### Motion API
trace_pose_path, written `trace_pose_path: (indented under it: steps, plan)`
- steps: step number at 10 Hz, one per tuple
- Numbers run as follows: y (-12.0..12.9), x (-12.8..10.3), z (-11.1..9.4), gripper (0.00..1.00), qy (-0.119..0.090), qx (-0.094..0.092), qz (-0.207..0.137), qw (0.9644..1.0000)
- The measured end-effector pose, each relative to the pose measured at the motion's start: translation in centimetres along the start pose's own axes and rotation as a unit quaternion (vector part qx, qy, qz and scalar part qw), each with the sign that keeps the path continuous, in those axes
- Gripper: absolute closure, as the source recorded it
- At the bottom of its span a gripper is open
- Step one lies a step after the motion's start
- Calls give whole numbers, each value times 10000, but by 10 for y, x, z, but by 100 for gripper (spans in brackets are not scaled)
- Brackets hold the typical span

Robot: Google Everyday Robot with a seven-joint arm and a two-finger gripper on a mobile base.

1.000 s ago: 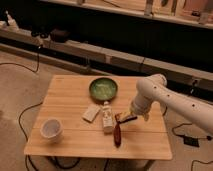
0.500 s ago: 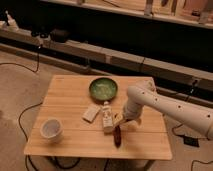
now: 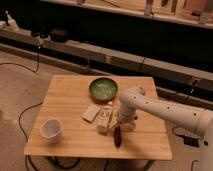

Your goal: Place the pepper in the ceramic cup

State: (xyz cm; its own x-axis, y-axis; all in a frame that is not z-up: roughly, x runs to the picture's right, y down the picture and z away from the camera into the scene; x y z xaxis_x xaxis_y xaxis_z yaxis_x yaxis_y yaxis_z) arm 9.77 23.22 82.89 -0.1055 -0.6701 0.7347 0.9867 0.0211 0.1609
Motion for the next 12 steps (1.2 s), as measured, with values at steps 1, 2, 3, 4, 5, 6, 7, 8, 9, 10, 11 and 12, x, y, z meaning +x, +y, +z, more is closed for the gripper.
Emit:
trace_pose_path:
  steps: [1,2,3,4,5,6,7,8,9,10,11,12]
  plan:
    - [-4,2,4,31,-8,-22,-13,10000]
    - [-8,4,7,41,-12,-38,-26,10000]
    - [-11,4,9,51,-28,-39,-22,10000]
    - [-18,4,11,63,-72,5,-27,10000]
    - [-27,1,13,71,-133,60,-53,9999]
    - [-37,-3,15,75,-206,119,-107,9997]
    - [-49,-9,15,75,-297,199,-213,9991]
    - [-57,-11,14,75,-347,260,-273,9987]
    - [-68,-17,10,75,-477,303,-334,9978]
    - [-71,-20,7,75,-583,340,-298,9973]
    - [-73,-21,2,75,-648,387,-246,9968]
    - [-74,-19,-9,75,-664,456,-181,9966]
